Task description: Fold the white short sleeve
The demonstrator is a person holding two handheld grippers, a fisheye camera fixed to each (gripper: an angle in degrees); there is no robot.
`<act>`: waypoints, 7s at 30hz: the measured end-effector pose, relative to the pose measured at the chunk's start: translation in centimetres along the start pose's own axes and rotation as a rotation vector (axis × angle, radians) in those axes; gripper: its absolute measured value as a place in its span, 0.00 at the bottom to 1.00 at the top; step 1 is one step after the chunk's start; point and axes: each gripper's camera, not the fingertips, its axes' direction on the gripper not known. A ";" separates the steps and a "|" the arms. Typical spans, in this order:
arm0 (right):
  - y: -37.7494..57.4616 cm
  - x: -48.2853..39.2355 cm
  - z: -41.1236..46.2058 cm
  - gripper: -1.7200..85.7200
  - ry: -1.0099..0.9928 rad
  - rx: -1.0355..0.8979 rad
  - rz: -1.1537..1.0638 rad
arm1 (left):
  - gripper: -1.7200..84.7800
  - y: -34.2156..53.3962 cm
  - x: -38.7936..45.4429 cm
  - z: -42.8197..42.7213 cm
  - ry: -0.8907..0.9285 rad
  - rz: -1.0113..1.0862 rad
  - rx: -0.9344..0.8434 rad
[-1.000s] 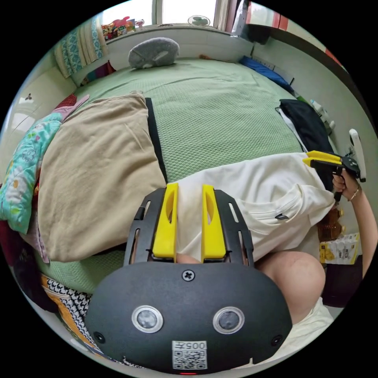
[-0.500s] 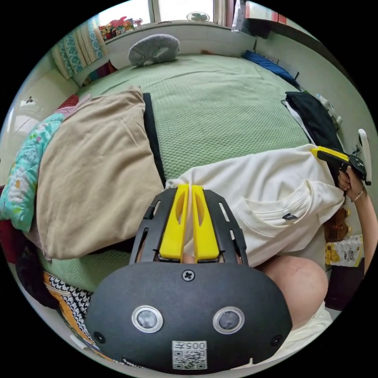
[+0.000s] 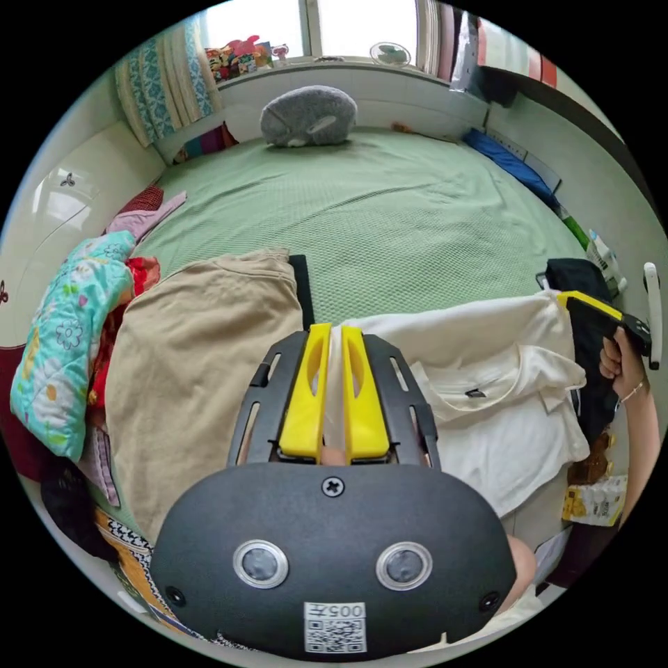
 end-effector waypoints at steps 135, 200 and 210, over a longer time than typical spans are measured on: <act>31.6 -32.3 4.6 0.16 -0.155 0.120 -0.773 | 0.02 34.5 -23.7 -6.5 0.441 -0.272 -0.004; 32.2 -9.1 -9.5 0.10 -0.143 0.333 -0.143 | 0.06 28.3 16.2 -1.7 0.396 0.317 0.094; 32.4 -10.8 -5.5 0.15 0.052 0.142 -0.340 | 0.14 25.2 30.3 1.6 0.471 0.485 0.111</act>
